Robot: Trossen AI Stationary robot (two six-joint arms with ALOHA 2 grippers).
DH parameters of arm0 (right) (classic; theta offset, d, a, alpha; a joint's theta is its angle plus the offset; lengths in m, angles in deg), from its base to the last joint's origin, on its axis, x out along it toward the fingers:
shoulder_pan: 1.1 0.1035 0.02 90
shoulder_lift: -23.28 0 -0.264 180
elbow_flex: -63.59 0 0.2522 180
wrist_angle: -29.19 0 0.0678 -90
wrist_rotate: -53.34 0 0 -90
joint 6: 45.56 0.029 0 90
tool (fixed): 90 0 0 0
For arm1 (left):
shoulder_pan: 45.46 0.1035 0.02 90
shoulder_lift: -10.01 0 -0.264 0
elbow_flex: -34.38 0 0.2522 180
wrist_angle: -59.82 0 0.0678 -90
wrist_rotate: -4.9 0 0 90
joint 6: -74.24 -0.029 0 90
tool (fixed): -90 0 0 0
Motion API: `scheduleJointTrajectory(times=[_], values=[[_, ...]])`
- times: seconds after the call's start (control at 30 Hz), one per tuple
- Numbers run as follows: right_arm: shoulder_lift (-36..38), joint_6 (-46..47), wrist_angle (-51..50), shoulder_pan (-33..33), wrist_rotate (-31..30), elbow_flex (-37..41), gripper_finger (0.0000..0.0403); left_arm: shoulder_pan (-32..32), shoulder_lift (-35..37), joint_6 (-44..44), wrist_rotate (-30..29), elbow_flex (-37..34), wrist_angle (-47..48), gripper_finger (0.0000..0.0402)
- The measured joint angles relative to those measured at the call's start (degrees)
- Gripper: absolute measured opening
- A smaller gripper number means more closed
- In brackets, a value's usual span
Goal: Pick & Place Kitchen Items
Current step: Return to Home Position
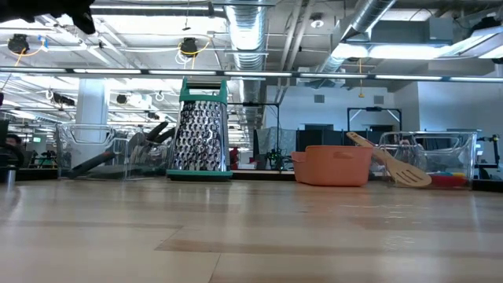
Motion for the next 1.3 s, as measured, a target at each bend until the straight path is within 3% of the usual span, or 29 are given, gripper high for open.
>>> scheduleJointTrajectory(times=[0.13,0.57,1.3], values=[[1.3,0.2,-0.3,0.0,0.0,0.0,0.0,0.0,0.0,0.1,-2.8,1.6,3.7,0.0002],[6.5,0.0,-4.6,0.0,-3.2,0.0,0.0,0.0,0.0,0.1,-2.8,3.3,6.0,0.0002],[13.3,0.3,-12.2,0.0,-3.2,0.0,0.0,0.0,0.0,1.3,-2.7,3.3,6.8,0.0002]])
